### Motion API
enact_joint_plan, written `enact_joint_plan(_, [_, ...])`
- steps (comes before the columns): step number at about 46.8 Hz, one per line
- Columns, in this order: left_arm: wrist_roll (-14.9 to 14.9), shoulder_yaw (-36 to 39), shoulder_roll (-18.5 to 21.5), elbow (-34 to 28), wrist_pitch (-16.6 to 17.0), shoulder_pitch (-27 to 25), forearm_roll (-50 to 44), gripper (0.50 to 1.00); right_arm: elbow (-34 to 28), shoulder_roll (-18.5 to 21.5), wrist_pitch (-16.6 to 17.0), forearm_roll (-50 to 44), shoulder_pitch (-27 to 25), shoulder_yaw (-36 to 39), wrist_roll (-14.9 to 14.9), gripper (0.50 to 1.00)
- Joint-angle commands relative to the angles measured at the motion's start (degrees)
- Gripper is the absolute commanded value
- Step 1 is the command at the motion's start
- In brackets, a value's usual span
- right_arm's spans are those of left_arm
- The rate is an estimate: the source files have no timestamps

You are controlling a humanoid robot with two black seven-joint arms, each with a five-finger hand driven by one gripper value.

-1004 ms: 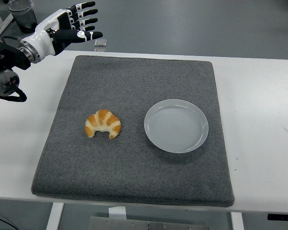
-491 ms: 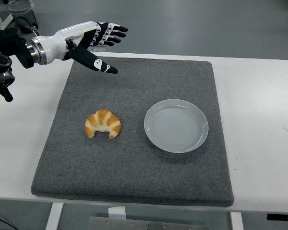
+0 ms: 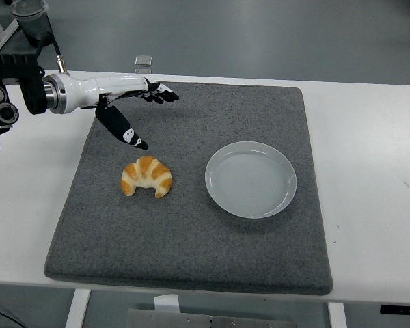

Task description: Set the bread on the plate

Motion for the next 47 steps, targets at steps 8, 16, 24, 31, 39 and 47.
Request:
enact_joint_plan(8, [0.2, 0.8, 0.1, -2.7, 0.0, 0.7, 4.4, 0.988, 0.0, 0.0, 0.0, 0.0, 0.0, 0.0, 0.0, 0.932])
enact_joint_plan(16, [0.0, 1.9, -0.1, -2.6, 0.4, 2.6, 9.5, 0.988, 0.0, 0.0, 0.0, 0.0, 0.0, 0.0, 0.0, 0.930])
enact_joint_plan(24, [-0.6, -0.1, -0.2, -1.9, 1.1, 7.6, 10.5, 0.984, -0.1, 0.0, 0.0, 0.0, 0.0, 0.0, 0.0, 0.932])
enact_joint_plan(31, [-1.1, -3.2, -1.3, 1.2, 2.5, 12.5, 10.9, 0.984, -0.1, 0.0, 0.0, 0.0, 0.1, 0.0, 0.0, 0.932])
enact_joint_plan(39, [-2.6, -7.7, -2.1, 4.6, 4.0, 17.9, 16.0, 0.977, -0.1, 0.0, 0.0, 0.0, 0.0, 0.1, 0.0, 0.932])
enact_joint_plan(47, [-2.8, -12.0, -4.0, 7.0, 4.2, 23.0, 17.8, 0.977, 0.0, 0.0, 0.0, 0.1, 0.1, 0.1, 0.0, 0.930])
